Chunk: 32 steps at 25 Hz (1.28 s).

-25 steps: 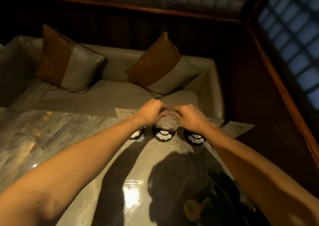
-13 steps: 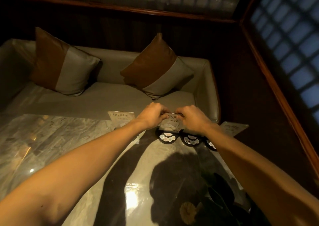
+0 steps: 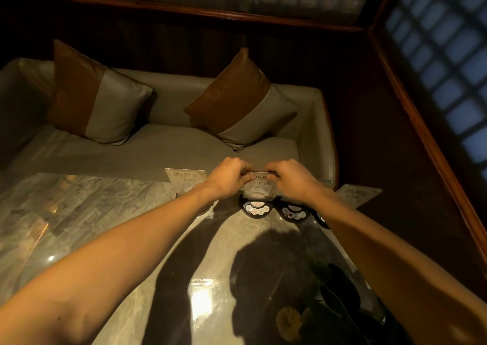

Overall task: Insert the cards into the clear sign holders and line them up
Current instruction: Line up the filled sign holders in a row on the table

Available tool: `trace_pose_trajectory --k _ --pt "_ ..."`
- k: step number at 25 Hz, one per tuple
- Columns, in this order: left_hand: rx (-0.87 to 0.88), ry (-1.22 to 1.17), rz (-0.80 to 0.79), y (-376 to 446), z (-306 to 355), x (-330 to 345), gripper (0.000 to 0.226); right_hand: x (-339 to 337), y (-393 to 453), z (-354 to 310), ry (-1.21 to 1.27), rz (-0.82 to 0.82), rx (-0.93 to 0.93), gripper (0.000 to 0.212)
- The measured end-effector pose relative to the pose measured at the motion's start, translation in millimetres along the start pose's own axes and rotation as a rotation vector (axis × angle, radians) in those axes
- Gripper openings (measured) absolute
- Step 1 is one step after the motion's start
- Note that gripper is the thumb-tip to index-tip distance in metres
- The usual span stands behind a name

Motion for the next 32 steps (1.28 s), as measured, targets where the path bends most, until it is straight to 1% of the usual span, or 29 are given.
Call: trace_pose_trajectory --k 4,7,12,21,26,29,32 --pt "-0.012 -0.049 0.0 -0.5 -2.4 1.0 0.017 -4.1 1.1 4.0 0.034 -0.018 0.051 0.022" --pt "-0.005 -0.031 -0.001 0.0 -1.2 1.0 0.018 -7.6 -1.9 10.8 -0.001 -0.067 0.058 0.016" --pt "0.019 -0.001 0.005 2.8 0.2 0.2 0.02 -7.4 -1.0 13.6 -0.035 -0.04 0.063 0.019" --pt "0.008 -0.017 0.011 -0.3 -2.8 0.5 0.02 -5.6 0.0 12.4 -0.039 -0.036 0.047 0.021" --pt "-0.007 -0.023 -0.01 1.1 -1.4 1.5 0.019 -8.3 -4.5 11.8 0.029 -0.043 0.054 0.019" --pt "-0.008 -0.008 -0.051 0.3 1.2 -3.4 0.027 -14.3 -7.3 17.9 0.106 0.014 0.092 0.024" --pt "-0.016 -0.002 -0.052 -3.6 -5.4 -15.8 0.04 -29.9 -12.3 31.7 0.201 0.2 0.176 0.025"
Point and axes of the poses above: each hand's wrist, its own y-axis towards the middle knuckle, its own x-axis out of the palm, z = x × y, the point moved 2 cm from there along y, towards the middle knuckle, and after that the axes turned 7 degrees about -x, right-handed, at the moved point
